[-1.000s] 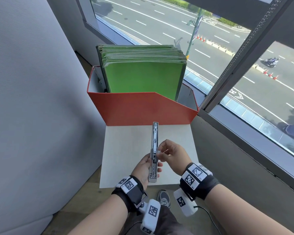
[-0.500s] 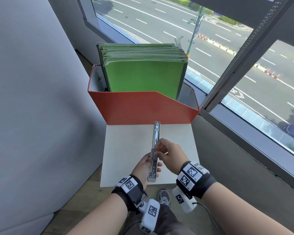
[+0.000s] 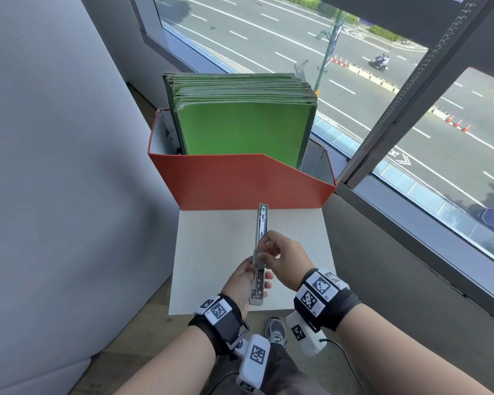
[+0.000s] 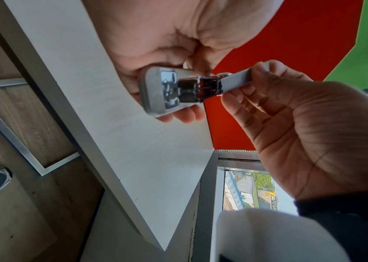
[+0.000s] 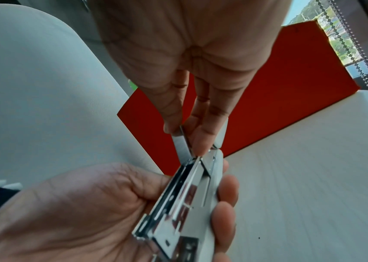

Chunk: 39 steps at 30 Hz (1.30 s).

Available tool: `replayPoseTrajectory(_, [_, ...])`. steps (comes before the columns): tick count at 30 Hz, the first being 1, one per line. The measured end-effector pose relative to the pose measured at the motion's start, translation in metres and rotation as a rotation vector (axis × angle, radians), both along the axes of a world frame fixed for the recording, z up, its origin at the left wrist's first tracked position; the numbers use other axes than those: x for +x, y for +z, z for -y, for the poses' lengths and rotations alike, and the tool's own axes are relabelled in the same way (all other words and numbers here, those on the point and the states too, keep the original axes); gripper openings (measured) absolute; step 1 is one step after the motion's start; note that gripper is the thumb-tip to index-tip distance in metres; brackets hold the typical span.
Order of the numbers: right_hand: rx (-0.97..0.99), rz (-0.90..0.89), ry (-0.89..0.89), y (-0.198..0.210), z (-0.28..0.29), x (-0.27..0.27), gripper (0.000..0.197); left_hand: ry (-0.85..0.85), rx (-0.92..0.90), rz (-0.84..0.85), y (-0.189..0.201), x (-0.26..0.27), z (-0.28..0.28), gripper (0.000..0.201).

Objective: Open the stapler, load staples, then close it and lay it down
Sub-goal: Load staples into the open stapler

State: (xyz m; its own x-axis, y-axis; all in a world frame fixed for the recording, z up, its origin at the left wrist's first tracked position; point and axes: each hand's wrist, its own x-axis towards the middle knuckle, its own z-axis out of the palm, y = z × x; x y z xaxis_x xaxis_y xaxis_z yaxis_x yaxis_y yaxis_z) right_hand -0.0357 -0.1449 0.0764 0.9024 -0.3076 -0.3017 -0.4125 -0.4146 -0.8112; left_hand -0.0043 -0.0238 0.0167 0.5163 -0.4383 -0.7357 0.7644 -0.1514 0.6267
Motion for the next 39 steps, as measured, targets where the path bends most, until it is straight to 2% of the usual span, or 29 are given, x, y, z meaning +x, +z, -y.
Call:
replayPoseTrajectory(11, [0.042,-0.001,-0.024,-0.010,0.001,0.000,0.016,0.037,-0.027,-0.037,-0.007,0.003,-0.003,0.034])
replayPoseTrajectory(19, [0.000,0.000,-0.032,-0.016,0.001,0.002,0.017,0.054,-0.066,-0.074,-0.010,0.004,-0.001,0.035])
replayPoseTrajectory(26, [-0.140,0.035,0.044,-0.024,-0.001,0.003,0.014,0.081,-0.083,-0.100,-0.013,0.006,0.000,0.033])
replayPoseTrajectory(34, [-0.143,0.044,0.090,-0.029,-0.009,-0.009,0.009,0.066,-0.117,-0.101,-0.013,0.013,0.001,0.031])
replayPoseTrajectory(39, [-0.215,0.077,0.111,-0.034,-0.017,-0.019,0.009,0.077,-0.151,-0.103,-0.013,0.015,0.000,0.034])
